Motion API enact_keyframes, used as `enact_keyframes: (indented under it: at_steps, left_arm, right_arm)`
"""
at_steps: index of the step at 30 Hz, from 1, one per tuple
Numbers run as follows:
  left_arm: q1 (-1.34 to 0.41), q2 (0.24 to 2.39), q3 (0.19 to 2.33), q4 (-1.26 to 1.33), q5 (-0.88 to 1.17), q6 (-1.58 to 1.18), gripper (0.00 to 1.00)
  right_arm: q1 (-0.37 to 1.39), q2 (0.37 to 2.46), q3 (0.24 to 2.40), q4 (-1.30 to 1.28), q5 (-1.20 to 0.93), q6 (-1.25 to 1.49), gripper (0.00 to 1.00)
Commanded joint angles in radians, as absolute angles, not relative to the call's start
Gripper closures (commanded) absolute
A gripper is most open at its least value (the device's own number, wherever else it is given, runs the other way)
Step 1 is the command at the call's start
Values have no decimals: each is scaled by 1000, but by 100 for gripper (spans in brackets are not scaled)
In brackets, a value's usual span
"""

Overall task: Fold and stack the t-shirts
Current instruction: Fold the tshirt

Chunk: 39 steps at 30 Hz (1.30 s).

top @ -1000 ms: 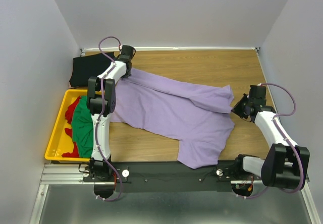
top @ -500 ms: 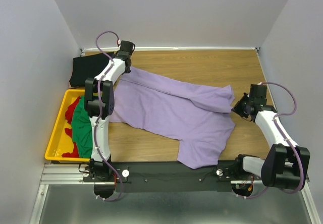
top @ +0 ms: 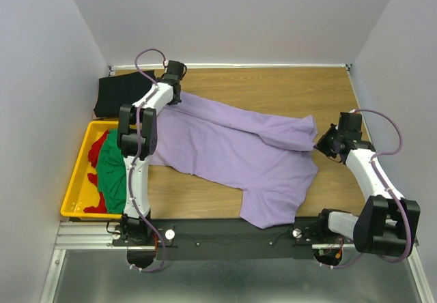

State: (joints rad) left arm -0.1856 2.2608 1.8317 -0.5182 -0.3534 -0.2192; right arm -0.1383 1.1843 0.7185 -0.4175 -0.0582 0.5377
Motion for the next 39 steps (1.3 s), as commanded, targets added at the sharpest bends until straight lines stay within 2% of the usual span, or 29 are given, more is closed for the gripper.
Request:
enact_keyframes:
  at_steps: [1,39]
  left_arm:
    - [-187,2299,1841,-528,-344,-244,81]
    - [-186,2310,1830,-522,-328,-250,83]
  right_arm:
    - [-135,1155,738,-472,-63,529,99]
    - [-104,1094,712,-595,-291,634,98]
